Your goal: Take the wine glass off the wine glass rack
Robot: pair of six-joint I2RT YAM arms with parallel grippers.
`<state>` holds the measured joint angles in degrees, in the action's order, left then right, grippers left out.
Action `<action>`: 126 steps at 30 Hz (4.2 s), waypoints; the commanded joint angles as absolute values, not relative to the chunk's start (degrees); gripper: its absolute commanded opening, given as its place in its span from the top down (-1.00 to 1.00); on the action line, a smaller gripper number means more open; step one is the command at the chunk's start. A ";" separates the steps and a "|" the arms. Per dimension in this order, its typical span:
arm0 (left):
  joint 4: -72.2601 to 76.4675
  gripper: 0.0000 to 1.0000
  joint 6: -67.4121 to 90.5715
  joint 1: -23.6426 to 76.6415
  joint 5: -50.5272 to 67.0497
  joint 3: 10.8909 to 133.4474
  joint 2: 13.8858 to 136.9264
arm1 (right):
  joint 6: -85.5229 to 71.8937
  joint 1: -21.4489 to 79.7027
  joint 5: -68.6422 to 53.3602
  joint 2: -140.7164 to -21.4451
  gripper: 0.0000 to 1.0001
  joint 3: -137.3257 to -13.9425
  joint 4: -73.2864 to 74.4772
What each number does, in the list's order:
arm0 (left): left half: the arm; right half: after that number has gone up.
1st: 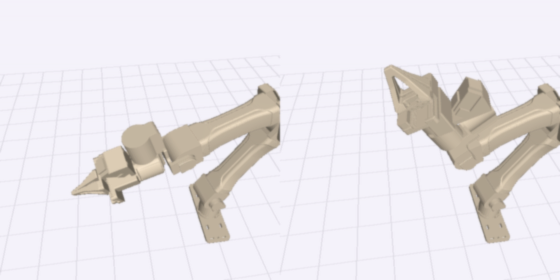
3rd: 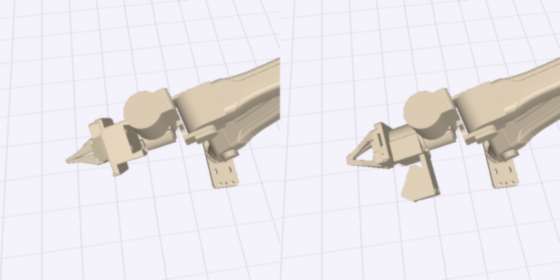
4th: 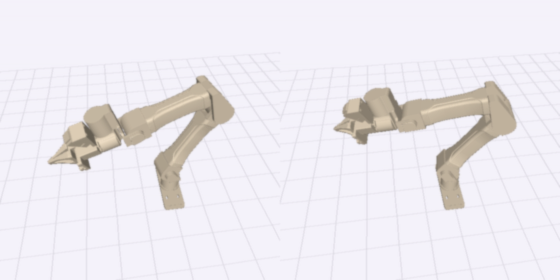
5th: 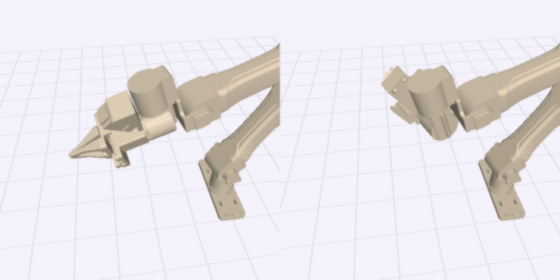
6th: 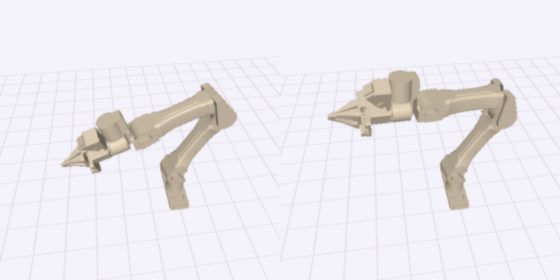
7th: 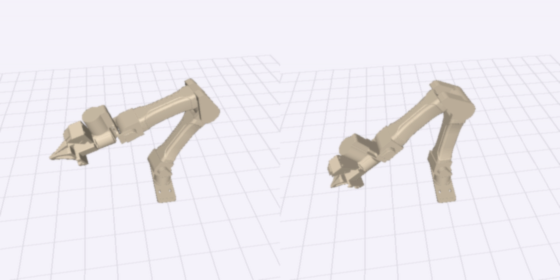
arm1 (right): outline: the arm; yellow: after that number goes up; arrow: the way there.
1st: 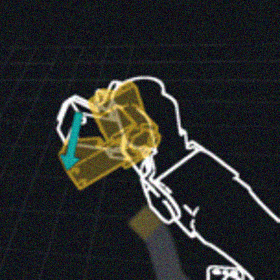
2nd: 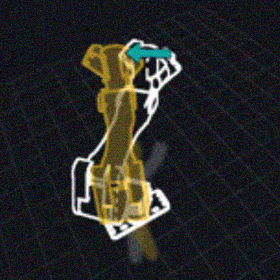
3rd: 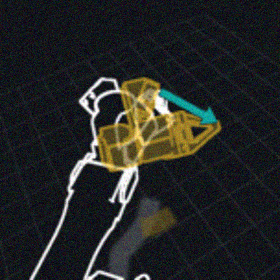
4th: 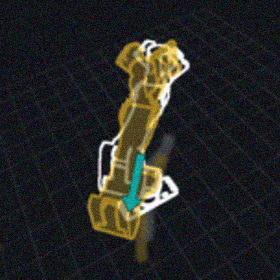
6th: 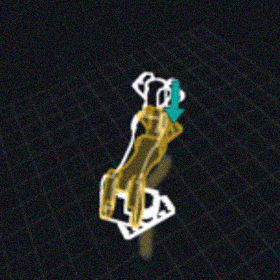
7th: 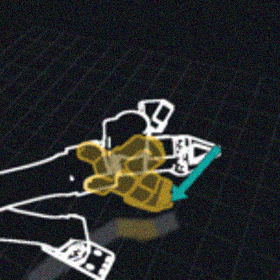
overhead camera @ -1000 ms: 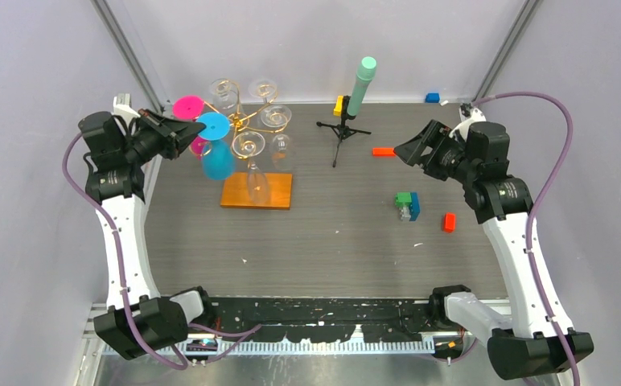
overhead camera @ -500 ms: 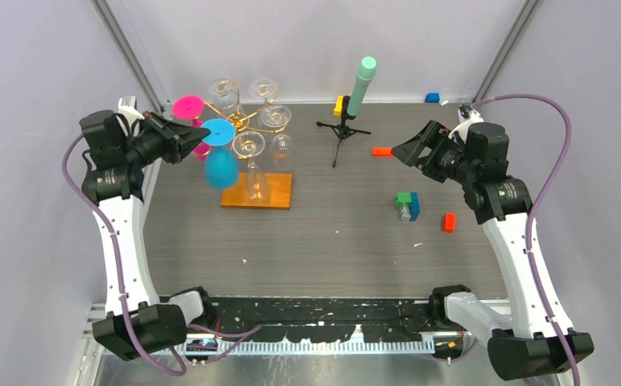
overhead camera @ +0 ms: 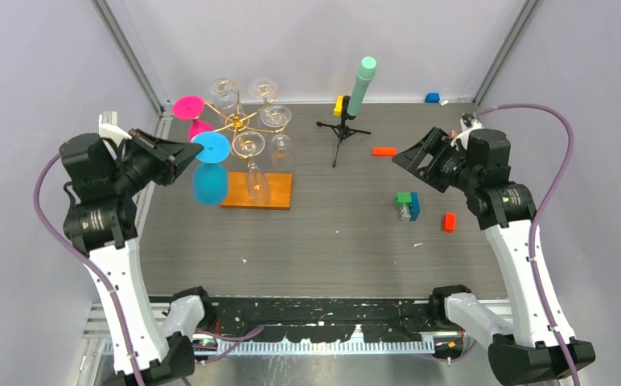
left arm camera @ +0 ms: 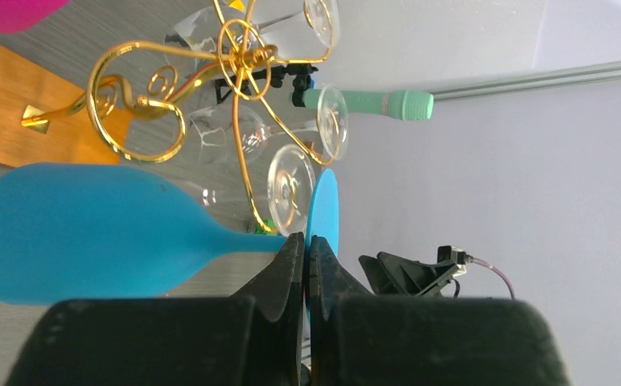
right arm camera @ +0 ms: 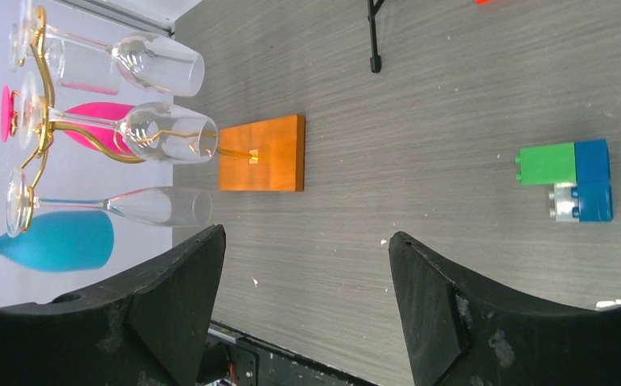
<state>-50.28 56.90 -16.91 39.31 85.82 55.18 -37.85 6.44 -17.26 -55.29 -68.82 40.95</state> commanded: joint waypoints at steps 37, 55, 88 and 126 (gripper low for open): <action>24.28 1.00 111.56 15.71 28.37 61.08 53.06 | -85.35 24.17 -20.21 -49.55 -0.92 -45.77 -30.27; 39.99 1.00 112.51 29.21 15.70 51.79 54.23 | -91.03 30.20 -26.79 -51.16 -0.61 -48.37 -42.39; -5.43 -0.92 66.24 33.96 13.90 65.16 44.08 | -46.74 30.32 -3.74 -46.12 0.99 -80.68 37.71; -37.42 -0.96 28.34 34.01 17.14 82.90 53.82 | -20.59 1.52 7.77 -108.39 0.99 -118.60 68.66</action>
<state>-37.08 31.20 33.78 20.01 81.80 53.82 -22.92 2.00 12.27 -106.43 -115.02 71.02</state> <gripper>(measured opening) 0.990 0.036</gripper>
